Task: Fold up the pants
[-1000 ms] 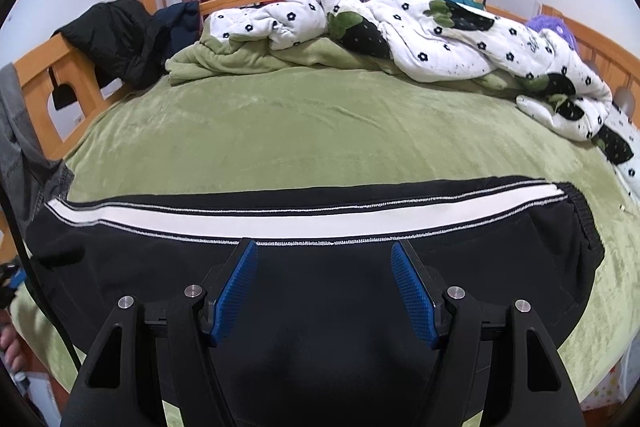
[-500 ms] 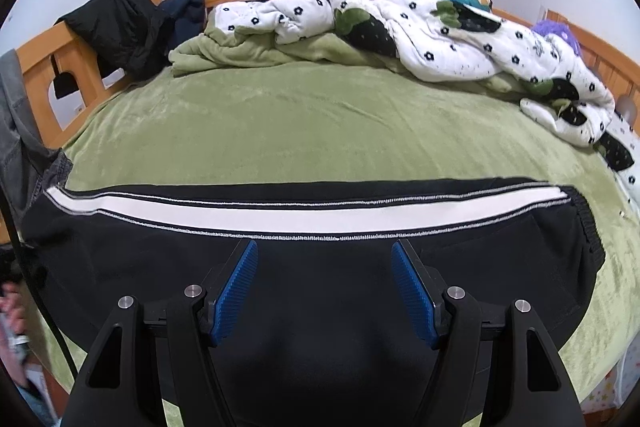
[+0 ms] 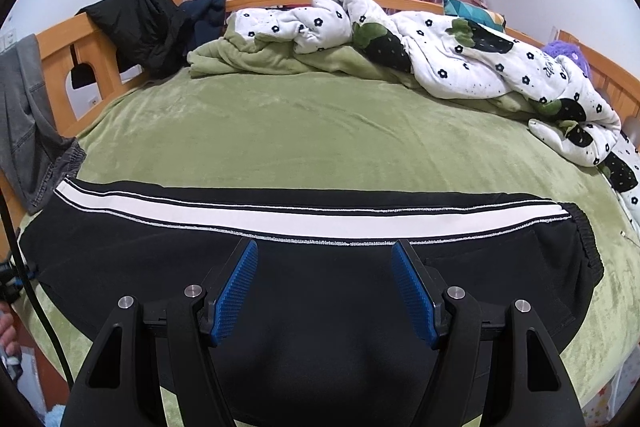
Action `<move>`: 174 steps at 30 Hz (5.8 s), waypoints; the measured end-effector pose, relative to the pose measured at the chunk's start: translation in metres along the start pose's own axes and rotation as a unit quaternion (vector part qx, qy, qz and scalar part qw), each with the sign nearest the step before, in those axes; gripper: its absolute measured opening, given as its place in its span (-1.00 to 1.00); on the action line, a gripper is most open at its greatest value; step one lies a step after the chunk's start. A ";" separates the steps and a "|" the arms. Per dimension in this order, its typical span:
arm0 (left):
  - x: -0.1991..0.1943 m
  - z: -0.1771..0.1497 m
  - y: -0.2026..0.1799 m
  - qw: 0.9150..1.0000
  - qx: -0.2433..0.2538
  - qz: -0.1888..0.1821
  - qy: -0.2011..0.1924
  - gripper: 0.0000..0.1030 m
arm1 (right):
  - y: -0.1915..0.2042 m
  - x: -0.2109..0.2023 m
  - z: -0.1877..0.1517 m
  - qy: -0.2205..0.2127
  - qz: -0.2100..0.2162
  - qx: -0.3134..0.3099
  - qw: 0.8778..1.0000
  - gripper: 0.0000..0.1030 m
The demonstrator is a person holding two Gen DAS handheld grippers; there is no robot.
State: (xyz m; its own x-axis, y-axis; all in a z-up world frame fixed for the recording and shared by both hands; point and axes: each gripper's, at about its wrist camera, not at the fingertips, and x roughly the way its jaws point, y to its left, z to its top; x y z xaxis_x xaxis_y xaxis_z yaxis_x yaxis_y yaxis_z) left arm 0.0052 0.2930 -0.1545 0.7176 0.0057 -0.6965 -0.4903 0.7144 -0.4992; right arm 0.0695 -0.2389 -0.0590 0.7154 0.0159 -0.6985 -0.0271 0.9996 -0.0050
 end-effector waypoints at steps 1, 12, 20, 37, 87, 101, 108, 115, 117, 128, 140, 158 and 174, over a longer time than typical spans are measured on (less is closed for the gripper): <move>-0.001 0.005 0.000 1.000 0.000 0.012 -0.015 0.02 | -0.001 0.000 0.000 0.000 0.001 0.001 1.000 0.33; 0.006 0.033 0.001 0.999 0.018 0.015 -0.026 -0.85 | -0.043 -0.016 -0.002 -0.022 -0.010 0.033 0.999 0.33; -0.001 0.015 -0.001 0.998 0.033 0.059 0.005 -0.28 | -0.166 -0.034 -0.037 -0.005 -0.041 0.125 0.991 0.41; 0.005 -0.070 -0.066 0.981 0.057 -0.121 0.139 -0.26 | -0.236 0.000 -0.110 0.035 -0.017 0.225 0.974 0.41; 0.016 0.027 0.010 0.999 0.042 -0.016 0.027 -0.22 | 0.070 0.022 -0.135 0.047 0.080 -0.139 0.986 -0.65; 0.016 0.037 0.020 0.997 0.061 -0.047 0.020 -0.80 | 0.069 0.000 -0.144 0.040 0.102 -0.156 0.982 -0.94; 0.013 0.030 0.021 0.996 0.081 -0.018 0.033 -0.57 | 0.073 -0.004 -0.150 0.035 0.100 -0.169 0.980 -0.62; -0.024 0.022 -0.013 0.990 0.136 -0.045 0.014 -0.39 | 0.059 -0.032 -0.127 -0.024 0.134 -0.153 0.979 -0.31; -0.025 0.012 -0.038 0.983 0.164 -0.081 0.021 -0.31 | 0.053 -0.023 -0.119 -0.028 0.134 -0.125 0.983 -0.30; 0.027 -0.103 -0.121 0.932 0.334 -0.096 0.097 -0.11 | 0.072 0.024 -0.141 0.024 0.088 -0.115 0.989 -0.27; 0.048 0.070 -0.088 0.978 0.200 -0.057 0.003 -0.11 | 0.028 0.012 -0.100 0.018 0.070 -0.051 0.996 -0.03; 0.141 0.104 -0.072 0.987 0.153 0.042 0.026 -0.62 | -0.045 0.040 -0.056 -0.005 -0.019 -0.012 1.000 -0.03; 0.081 0.021 -0.190 0.958 0.283 0.029 -0.031 -0.14 | -0.147 0.201 0.022 0.070 -0.050 -0.007 0.996 0.04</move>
State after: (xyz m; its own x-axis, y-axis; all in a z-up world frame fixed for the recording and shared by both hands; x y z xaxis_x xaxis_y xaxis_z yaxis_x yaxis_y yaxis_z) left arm 0.1670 0.1720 -0.1051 0.7343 0.0853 -0.6734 -0.1950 0.9768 -0.0889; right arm 0.2328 -0.3817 -0.1832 0.6108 -0.0884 -0.7869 0.0288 0.9956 -0.0895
